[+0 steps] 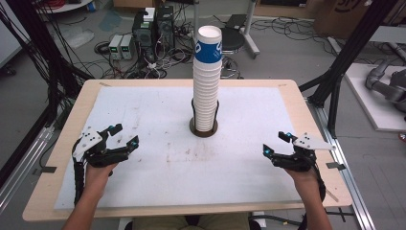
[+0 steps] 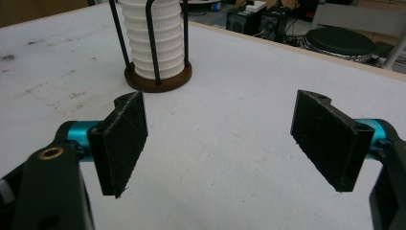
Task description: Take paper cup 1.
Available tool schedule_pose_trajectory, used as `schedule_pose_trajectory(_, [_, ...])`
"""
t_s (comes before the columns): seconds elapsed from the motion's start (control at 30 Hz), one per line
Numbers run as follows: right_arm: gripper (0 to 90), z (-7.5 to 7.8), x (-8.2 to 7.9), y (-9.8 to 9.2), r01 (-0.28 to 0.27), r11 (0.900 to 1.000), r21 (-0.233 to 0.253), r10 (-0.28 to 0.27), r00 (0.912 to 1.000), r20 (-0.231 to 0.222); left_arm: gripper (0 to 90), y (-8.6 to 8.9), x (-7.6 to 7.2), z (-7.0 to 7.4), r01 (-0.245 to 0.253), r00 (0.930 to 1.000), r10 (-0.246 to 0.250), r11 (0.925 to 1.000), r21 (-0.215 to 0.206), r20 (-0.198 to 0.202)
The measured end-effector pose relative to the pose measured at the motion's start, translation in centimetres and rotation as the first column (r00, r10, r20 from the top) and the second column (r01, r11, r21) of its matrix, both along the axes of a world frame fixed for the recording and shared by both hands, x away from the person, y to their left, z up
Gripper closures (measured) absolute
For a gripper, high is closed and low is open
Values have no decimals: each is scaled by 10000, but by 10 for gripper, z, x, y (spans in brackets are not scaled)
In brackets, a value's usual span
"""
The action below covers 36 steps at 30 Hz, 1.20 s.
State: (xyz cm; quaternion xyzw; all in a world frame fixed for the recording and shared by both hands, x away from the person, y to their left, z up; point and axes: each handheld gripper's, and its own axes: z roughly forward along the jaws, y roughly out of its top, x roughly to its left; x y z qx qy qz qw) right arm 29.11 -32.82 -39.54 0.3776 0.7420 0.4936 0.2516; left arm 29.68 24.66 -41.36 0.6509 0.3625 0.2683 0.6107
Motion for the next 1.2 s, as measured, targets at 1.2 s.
schedule_pose_trajectory(1.2, [206, 48, 20, 38, -1384, 9856, 972, 1358, 9902, 331, 176, -5, 0, -1, 373, 9993, -374, 9992, -109, -100])
